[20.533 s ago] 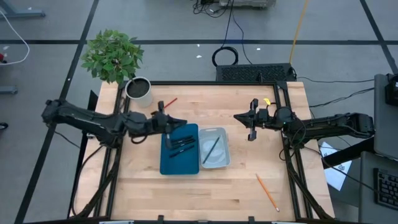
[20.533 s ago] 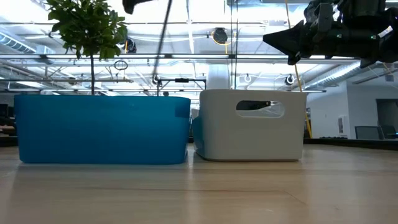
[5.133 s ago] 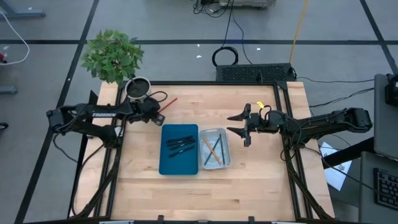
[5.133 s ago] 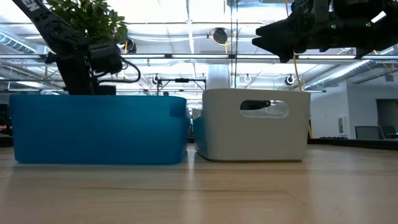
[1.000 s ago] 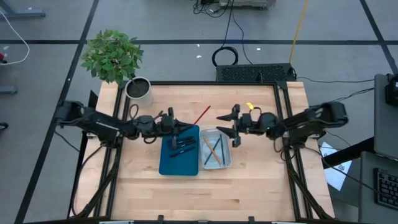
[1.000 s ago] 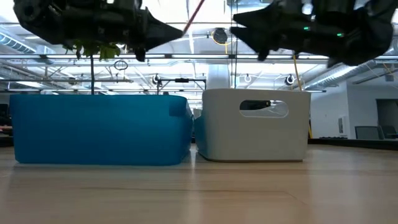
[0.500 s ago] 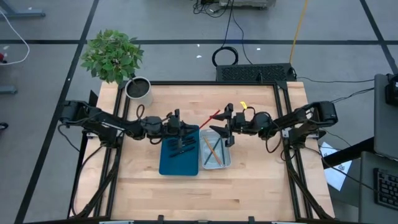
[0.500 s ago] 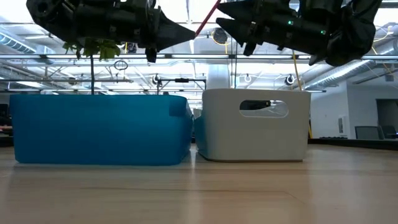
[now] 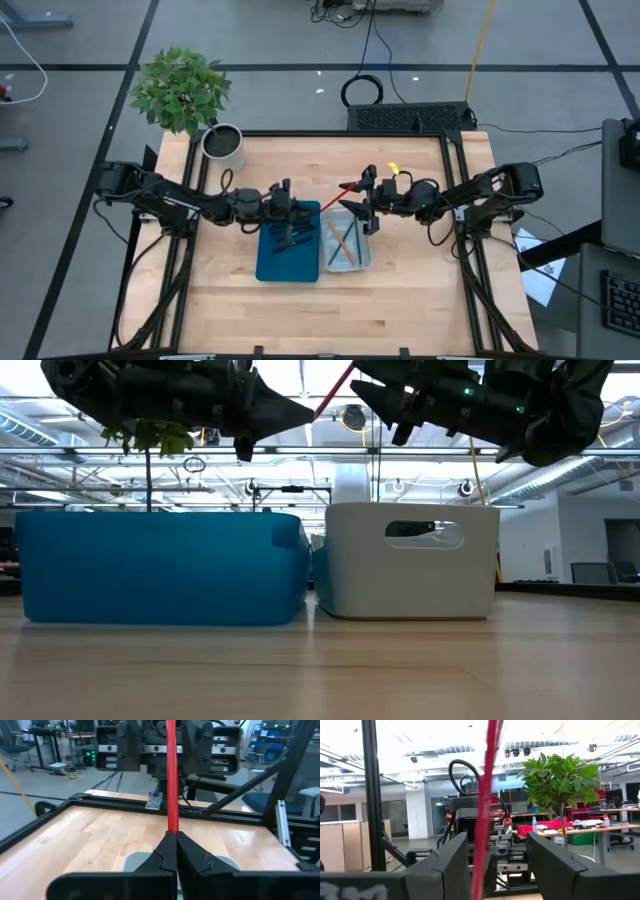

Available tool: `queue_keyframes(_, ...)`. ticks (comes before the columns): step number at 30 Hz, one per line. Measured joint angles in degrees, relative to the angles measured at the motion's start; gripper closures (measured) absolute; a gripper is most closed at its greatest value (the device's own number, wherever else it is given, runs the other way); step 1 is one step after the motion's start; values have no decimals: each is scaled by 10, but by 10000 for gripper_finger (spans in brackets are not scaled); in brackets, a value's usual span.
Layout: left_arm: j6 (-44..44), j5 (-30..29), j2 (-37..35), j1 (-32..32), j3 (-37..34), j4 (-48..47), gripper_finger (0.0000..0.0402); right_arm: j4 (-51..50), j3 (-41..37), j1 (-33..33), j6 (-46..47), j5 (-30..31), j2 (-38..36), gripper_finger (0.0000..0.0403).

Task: Sort pens & pencils
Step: Put the red colored pencil into the white bin

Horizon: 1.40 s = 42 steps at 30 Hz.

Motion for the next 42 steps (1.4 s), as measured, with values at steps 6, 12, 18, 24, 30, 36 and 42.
queue_keyframes(6,-12,2,0,4,0,-17,401,11,0,0,0,-1,0,211)
queue_keyframes(12,-15,2,0,10,0,-20,401,14,0,0,0,-1,0,241)
queue_keyframes(18,-23,2,0,13,0,-35,401,15,0,0,-1,0,0,323)
queue_keyframes(24,-22,0,0,14,0,-33,401,16,0,0,-6,0,0,388)
queue_keyframes(30,16,-4,-6,14,0,-42,377,13,0,0,-1,0,-1,391)
queue_keyframes(36,33,-61,-124,12,0,-216,274,-93,-21,-9,-13,2,-82,391)
queue_keyframes(42,12,-71,-262,-11,-10,-330,205,-290,-31,-6,-31,2,-210,391)
